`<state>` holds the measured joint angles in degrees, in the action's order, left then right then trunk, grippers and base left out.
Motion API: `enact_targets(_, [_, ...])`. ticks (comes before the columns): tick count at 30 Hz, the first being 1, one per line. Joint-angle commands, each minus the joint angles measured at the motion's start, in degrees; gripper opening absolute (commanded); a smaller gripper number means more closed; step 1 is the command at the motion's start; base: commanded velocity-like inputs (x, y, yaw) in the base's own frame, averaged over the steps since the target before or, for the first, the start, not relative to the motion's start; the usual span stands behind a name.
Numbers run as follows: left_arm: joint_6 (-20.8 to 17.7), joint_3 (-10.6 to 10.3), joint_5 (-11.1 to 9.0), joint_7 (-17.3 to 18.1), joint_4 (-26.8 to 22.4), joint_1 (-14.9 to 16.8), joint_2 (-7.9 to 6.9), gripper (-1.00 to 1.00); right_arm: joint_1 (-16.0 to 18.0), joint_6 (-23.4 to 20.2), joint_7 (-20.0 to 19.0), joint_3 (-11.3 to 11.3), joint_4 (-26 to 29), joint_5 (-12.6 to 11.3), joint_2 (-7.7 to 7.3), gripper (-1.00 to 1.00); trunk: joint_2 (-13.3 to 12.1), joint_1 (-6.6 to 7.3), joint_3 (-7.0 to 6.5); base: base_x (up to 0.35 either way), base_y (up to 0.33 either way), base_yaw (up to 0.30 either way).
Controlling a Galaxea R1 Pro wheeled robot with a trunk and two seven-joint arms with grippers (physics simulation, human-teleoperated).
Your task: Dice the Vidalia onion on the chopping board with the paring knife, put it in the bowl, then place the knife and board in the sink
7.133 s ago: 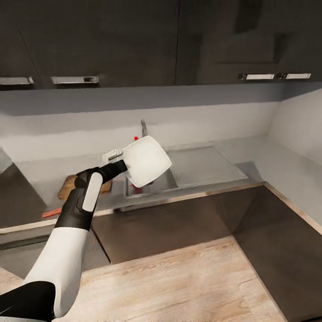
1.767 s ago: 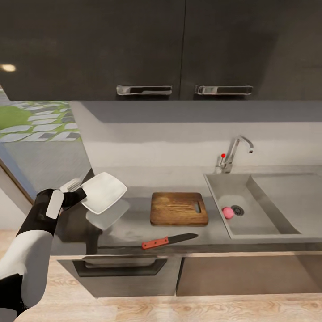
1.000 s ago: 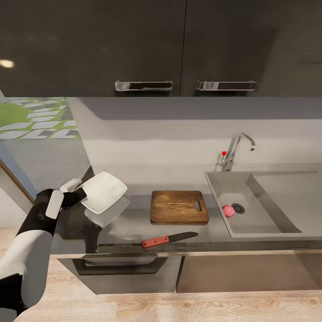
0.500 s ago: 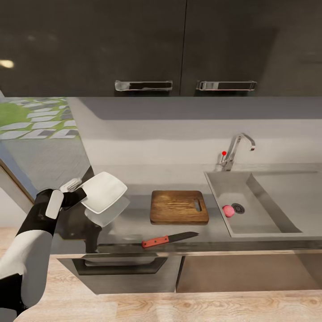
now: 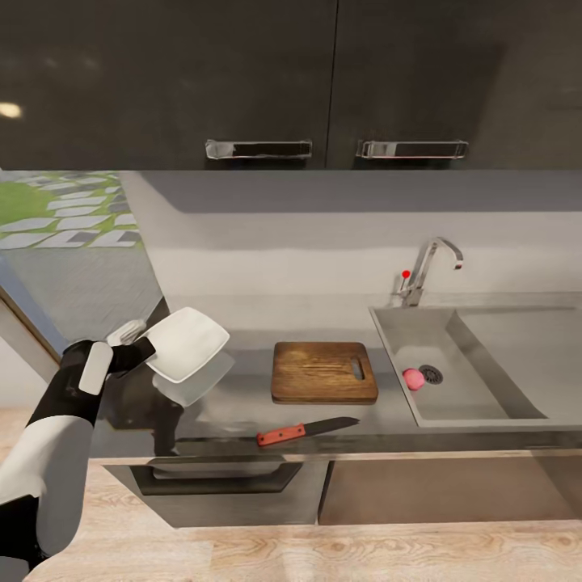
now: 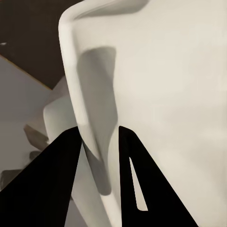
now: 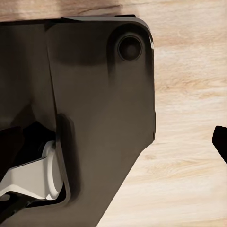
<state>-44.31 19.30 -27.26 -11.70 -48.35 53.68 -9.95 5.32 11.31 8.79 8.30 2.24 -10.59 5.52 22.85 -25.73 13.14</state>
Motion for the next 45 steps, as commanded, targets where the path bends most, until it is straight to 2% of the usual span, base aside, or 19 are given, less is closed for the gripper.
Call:
enact_targets(1, [-0.52,0.07,1.59,-0.51,1.96,0.02,-0.06,-1.00,0.04,0.21,0.18,0.49,-0.05,-0.57,0.02,1.00,0.07,-0.05,0.13,0.000,0.000,0.000])
enact_targets(4, [-0.52,0.07,1.59,-0.51,1.89,0.02,-0.13,-1.00,0.04,0.21,0.18,0.49,-0.05,-0.57,0.01,1.00,0.07,-0.05,0.13,0.000,0.000,0.000])
enact_targets(5, [-0.52,0.09,1.59,-0.51,1.88,0.02,-0.14,1.00,0.04,0.21,0.18,0.49,-0.05,-0.57,0.01,1.00,0.07,-0.05,0.13,0.000,0.000,0.000])
enact_targets(16, [-0.60,1.32,1.59,-0.51,1.49,0.02,-0.51,1.00,0.04,0.21,0.18,0.48,-0.03,-0.57,0.01,1.00,0.07,-0.05,0.13,0.000,0.000,0.000])
enact_targets(31, [-0.60,1.49,1.59,-0.51,0.37,0.02,-0.42,1.00,0.04,0.26,0.18,0.46,0.03,-0.57,0.01,1.00,0.07,-0.05,0.13,0.000,0.000,0.000])
enact_targets(33, [-0.66,1.08,1.59,-0.51,-2.67,0.02,-0.42,1.00,0.04,0.23,0.18,0.45,0.04,-0.57,0.01,1.00,0.07,-0.05,0.13,0.000,0.000,0.000])
enact_targets(40, [-2.11,0.89,1.61,-0.51,-8.06,0.02,-0.35,1.00,0.04,0.28,0.18,0.44,0.04,-0.57,0.01,1.00,0.07,-0.05,0.13,0.000,0.000,0.000])
enact_targets(45, [-7.90,0.81,1.68,-0.45,-14.25,0.02,-0.25,1.00,0.04,0.29,0.18,0.41,0.04,-0.57,0.01,1.00,0.07,-0.05,0.13,0.000,0.000,0.000])
